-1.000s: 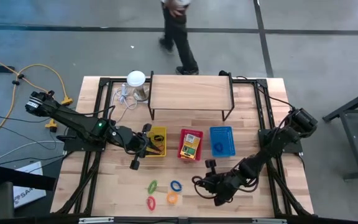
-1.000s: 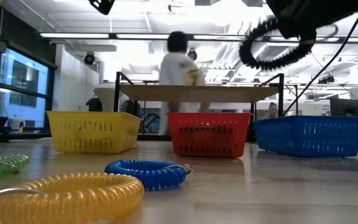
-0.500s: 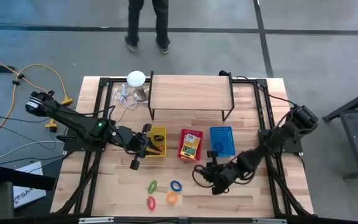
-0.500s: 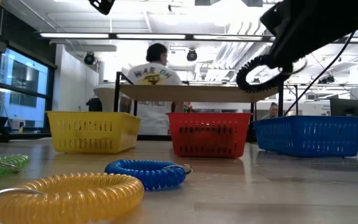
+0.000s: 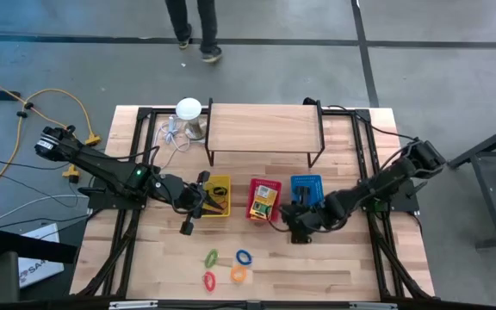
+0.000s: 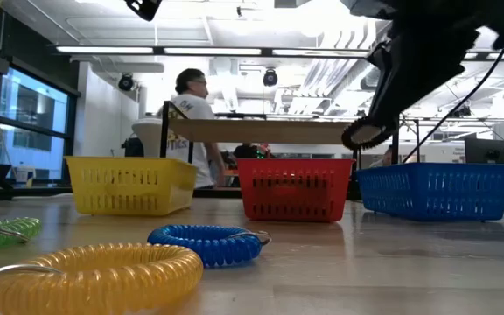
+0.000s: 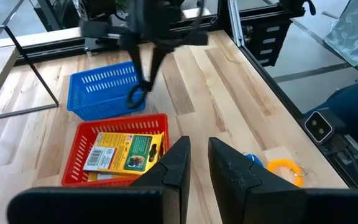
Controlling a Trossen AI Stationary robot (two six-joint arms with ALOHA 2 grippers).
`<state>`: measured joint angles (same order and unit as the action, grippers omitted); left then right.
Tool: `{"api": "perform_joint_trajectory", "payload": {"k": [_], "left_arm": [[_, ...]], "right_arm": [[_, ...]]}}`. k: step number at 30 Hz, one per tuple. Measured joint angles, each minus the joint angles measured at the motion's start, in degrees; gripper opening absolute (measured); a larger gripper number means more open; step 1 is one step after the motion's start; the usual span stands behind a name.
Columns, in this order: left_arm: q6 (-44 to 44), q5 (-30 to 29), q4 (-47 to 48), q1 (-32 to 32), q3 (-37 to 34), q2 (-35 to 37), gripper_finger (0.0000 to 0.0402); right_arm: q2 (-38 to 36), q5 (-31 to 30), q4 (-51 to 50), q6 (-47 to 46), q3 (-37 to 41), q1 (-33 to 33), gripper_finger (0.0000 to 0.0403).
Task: Pick & Place Office Desk Supplies
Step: Put the black spiral keychain into the blue bin
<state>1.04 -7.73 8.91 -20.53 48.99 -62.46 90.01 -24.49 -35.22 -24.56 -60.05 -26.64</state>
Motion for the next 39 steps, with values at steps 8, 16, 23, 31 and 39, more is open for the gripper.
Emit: {"api": "perform_joint_trajectory", "payload": {"k": [8, 16, 23, 31, 39], "left_arm": [[0.00, 0.00, -0.02, 0.00, 0.00, 0.02, 0.0054], [0.00, 0.00, -0.02, 0.00, 0.00, 0.00, 0.0054], [0.00, 0.00, -0.24, 0.00, 0.00, 0.01, 0.0054], [0.00, 0.00, -0.48, 0.00, 0.00, 0.00, 0.0054], [0.00, 0.00, -0.49, 0.00, 0.00, 0.01, 0.0054]], "right_arm": [[-0.89, 0.63, -4.00, -1.37, -0.04, 5.41, 0.0039], [-1.91, 0.67, -10.23, -5.98, -0.01, 9.81, 0.0039], [-3.73, 0.76, -18.67, -13.54, 0.00, 11.55, 0.0039], [-4.21, 3.64, -22.33, -17.62, -0.02, 11.64, 0.0039], [-4.10, 3.75, -22.24, -17.52, 0.00, 11.68, 0.0039]]}}
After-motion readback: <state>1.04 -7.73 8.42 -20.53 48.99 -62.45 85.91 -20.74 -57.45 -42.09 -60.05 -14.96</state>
